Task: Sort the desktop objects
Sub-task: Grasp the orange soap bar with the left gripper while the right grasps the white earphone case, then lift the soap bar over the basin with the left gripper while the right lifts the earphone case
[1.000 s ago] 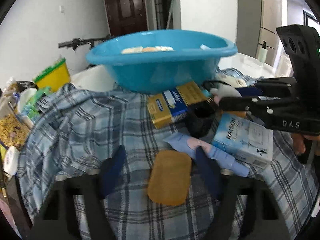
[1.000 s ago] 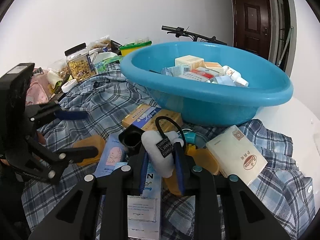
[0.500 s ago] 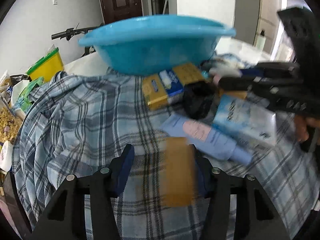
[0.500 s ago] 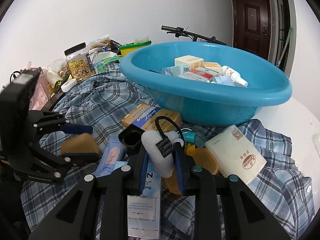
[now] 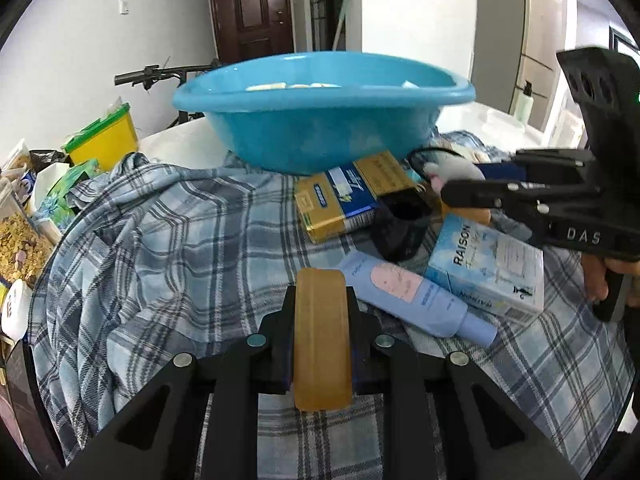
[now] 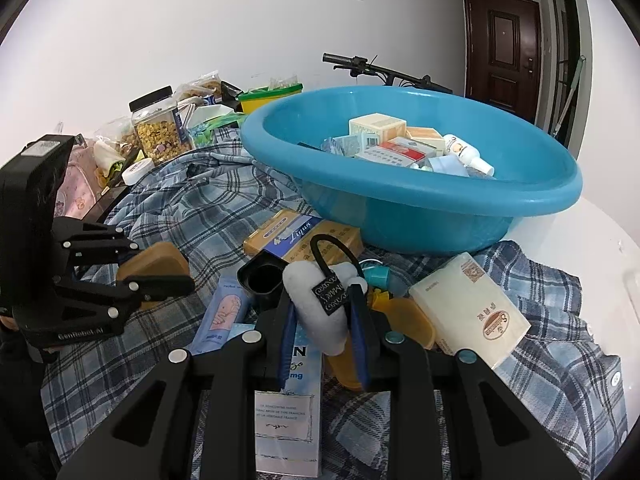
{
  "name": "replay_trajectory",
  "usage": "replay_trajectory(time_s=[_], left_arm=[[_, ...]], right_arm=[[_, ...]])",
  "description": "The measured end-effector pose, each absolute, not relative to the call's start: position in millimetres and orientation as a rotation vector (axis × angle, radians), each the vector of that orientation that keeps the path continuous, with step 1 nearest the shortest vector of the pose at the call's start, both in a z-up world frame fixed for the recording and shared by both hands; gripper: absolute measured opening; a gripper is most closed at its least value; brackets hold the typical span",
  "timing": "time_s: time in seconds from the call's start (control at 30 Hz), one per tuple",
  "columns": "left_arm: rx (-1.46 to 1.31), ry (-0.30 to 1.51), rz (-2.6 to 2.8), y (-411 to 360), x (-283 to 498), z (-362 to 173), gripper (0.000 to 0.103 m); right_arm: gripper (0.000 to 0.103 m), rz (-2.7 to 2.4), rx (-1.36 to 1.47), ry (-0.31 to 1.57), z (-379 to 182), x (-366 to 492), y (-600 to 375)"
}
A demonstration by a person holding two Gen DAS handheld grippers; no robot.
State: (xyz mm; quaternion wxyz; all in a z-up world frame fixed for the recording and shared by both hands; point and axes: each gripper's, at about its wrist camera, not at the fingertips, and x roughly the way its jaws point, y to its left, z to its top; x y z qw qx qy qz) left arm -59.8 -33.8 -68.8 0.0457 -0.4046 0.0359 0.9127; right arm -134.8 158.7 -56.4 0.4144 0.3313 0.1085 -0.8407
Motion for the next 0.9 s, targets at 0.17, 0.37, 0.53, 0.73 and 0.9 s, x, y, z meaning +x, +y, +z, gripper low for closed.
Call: replay_trajectory(time_s=[0.17, 0.37, 0.53, 0.73, 0.9], left_arm=[[-1.218, 0.099, 2.806, -34.7, -60.5, -62.8, 0.021], [-1.188, 0.06, 2.821, -33.4, -63.6, -44.3, 0.021], [-1.119, 0.067, 2.855, -26.8, -65.8, -14.2, 0.021], [-1.029, 0.118, 2.915, -14.8, -74.5, 29.6, 0.021], [-0.941, 0.066, 2.949, -10.9, -94.7, 60.3, 0.021]], right_arm=[[0.023, -2.11, 0.826, 0.271, -54.6, -133.2, 158.8], [0.023, -2.105, 0.827, 0.267, -54.1, -132.3, 158.4], [0.023, -2.103, 0.833, 0.261, -54.2, -132.8, 158.3], [0.023, -2.101, 0.835, 0.267, -53.2, -129.5, 156.4], [0.023, -2.106, 0.826, 0.261, -51.8, -129.3, 158.4]])
